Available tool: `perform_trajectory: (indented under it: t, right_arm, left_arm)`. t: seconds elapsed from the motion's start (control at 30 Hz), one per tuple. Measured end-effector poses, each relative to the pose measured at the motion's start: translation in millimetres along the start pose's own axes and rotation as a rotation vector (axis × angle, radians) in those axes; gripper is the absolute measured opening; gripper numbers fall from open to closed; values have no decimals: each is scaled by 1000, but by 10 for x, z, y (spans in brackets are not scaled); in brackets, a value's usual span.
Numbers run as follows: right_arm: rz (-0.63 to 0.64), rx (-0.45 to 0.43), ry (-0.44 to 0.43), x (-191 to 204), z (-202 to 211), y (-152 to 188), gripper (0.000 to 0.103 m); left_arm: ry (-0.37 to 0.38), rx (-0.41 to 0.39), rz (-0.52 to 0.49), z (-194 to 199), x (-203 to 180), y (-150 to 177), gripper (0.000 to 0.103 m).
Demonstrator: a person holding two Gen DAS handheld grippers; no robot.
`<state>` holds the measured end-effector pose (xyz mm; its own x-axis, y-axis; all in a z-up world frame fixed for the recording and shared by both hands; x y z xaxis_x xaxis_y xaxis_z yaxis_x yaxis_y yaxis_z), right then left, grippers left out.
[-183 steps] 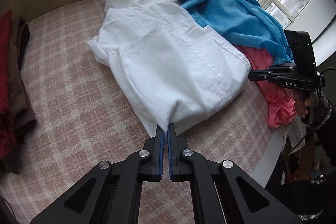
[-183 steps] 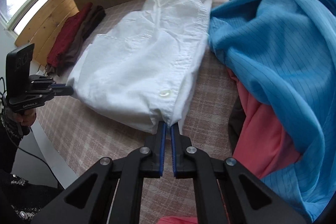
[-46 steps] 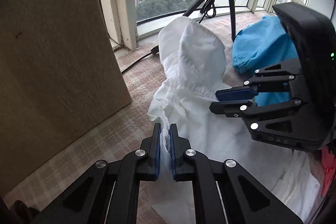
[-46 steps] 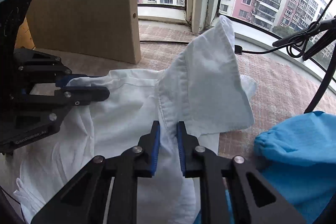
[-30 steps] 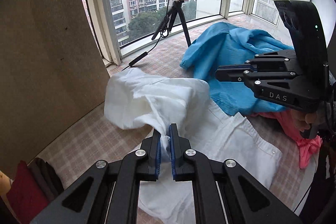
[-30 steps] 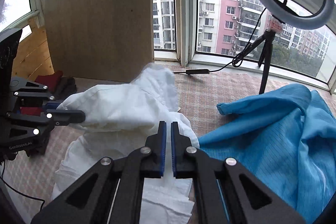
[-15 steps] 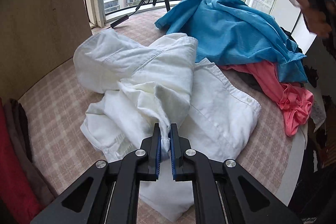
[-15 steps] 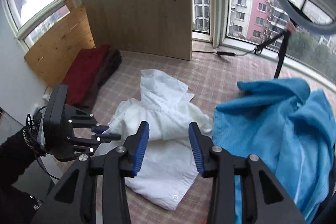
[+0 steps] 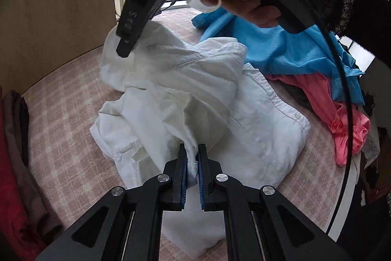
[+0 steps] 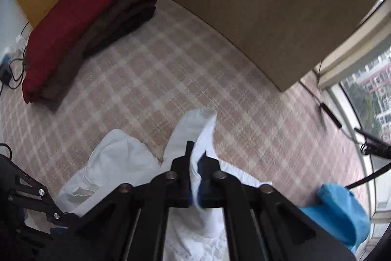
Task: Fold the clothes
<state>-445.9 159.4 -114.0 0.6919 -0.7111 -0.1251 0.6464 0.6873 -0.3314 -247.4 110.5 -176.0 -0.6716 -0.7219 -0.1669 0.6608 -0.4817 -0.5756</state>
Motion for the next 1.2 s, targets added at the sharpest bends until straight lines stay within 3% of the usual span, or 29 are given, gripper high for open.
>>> perform_trajectory:
  t: [0.07, 0.2, 0.27, 0.37, 0.43, 0.47, 0.5, 0.57, 0.63, 0.73, 0.77, 0.8, 0.93, 1.0, 1.1, 1.2]
  right_arm:
    - [-83, -56, -5, -138, 207, 103, 3]
    - [-283, -277, 91, -310, 1172, 575, 3]
    - [-421, -388, 94, -272, 1626, 964, 3]
    - [-624, -458, 76, 66, 1900, 1650, 8]
    - [-684, -381, 4, 481, 1716, 2125, 17]
    - [-692, -300, -54, 677, 1546, 2346, 25]
    - [-697, -224, -103, 827, 1403, 2542, 25]
    - [-724, -138, -118, 987, 1296, 2862, 25]
    - [-755, -162, -76, 958, 1393, 3007, 25]
    - [-759, -228, -1, 776, 1518, 2949, 31]
    - [-755, -237, 23, 712, 1510, 2903, 40]
    - [-746, -211, 29, 677, 1429, 2861, 44]
    - [-717, -88, 51, 617, 1085, 2757, 44]
    - [-722, -39, 32, 733, 953, 2856, 44]
    - [-697, -37, -34, 1009, 884, 2923, 49]
    - [-637, 11, 17, 1190, 682, 2835, 57]
  left_arm:
    - [-10, -10, -5, 74, 55, -35, 7]
    - [-56, -47, -48, 279, 195, -162, 7]
    - [-55, -71, -70, 393, 252, -253, 7]
    - [-24, -53, -127, 442, 251, -265, 10]
    - [27, 22, -169, 417, 254, -75, 15]
    - [42, 66, -191, 414, 258, 47, 15]
    - [47, 97, -204, 428, 277, 158, 15]
    - [43, 143, -209, 486, 345, 338, 15]
    - [33, 165, -201, 571, 410, 406, 15]
    - [7, 151, -190, 711, 469, 379, 15]
    - [9, 140, -173, 750, 490, 331, 15]
    - [10, 128, -156, 789, 511, 284, 15]
    - [55, 101, -97, 914, 621, 71, 16]
    - [10, 87, -82, 961, 773, -99, 17]
    - [-71, 52, -16, 976, 1114, -447, 17]
    - [-165, 31, 99, 877, 1436, -661, 12]
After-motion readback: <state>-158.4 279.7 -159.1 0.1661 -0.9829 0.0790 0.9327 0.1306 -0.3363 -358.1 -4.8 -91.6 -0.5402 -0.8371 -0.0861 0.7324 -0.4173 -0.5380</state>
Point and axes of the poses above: each gripper's, at about its wrist camera, not at the fingertips, and z roughly against the way its jaws point, x to its left, y to its underside, the point moved 2 cm from there along -z, roughly the way its jaws point, and after that the axes turned 3 degrees about z, right-handed, at the moved point
